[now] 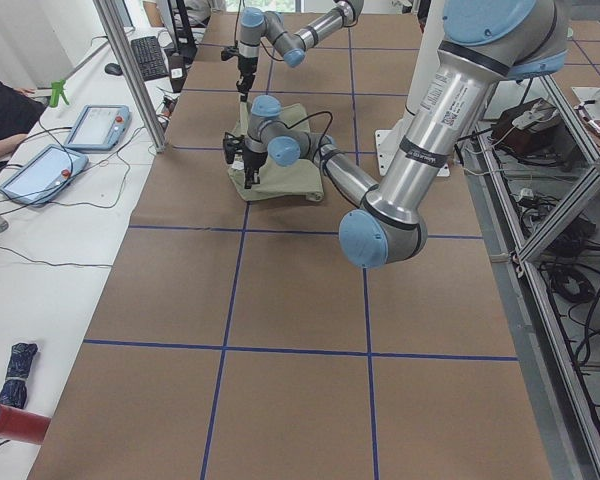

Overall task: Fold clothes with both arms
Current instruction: 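Lay the hem down at the collar and open both grippers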

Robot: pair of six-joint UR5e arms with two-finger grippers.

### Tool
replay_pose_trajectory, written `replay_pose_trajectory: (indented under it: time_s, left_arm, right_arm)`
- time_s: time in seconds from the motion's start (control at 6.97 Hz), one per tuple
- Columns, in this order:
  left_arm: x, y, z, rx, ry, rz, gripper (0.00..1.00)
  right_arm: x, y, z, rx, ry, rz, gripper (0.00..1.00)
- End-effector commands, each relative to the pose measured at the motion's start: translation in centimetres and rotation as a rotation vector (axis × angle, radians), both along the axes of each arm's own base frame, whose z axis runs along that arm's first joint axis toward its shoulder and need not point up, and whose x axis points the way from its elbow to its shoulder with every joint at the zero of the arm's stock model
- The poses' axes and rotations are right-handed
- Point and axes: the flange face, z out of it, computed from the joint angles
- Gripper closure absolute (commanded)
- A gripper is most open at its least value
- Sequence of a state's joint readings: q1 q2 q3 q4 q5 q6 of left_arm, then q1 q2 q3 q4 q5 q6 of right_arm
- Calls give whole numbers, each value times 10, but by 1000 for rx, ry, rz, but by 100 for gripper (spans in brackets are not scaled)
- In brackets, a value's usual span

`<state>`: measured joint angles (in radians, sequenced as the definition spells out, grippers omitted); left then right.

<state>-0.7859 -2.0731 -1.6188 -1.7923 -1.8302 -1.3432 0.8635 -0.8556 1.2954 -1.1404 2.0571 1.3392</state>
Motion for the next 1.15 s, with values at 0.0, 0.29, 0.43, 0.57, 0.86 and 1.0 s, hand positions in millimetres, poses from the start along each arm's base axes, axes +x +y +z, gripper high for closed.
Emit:
replay_pose_trajectory:
  time_s: [0.0, 0.29, 0.43, 0.57, 0.86, 1.0]
  left_arm:
    - [9, -10, 22, -1, 2, -4, 100]
    - [12, -10, 21, 4, 7, -1, 100]
    - [14, -11, 16, 10, 12, 2, 100]
    - [16, -11, 10, 16, 19, 3, 100]
    - [18, -15, 13, 9, 11, 2, 19]
    - [18, -15, 13, 8, 10, 2, 1]
  right_arm:
    - [-9, -11, -2, -8, 7, 0, 100]
    - [-12, -15, -3, -11, 13, 2, 100]
    - [-14, -16, -1, -11, 20, 6, 100]
    - [-15, -15, -1, -12, 18, 4, 100]
    - [-12, -10, 16, 11, 1, 3, 13]
    - [-11, -8, 23, 8, 1, -1, 0]
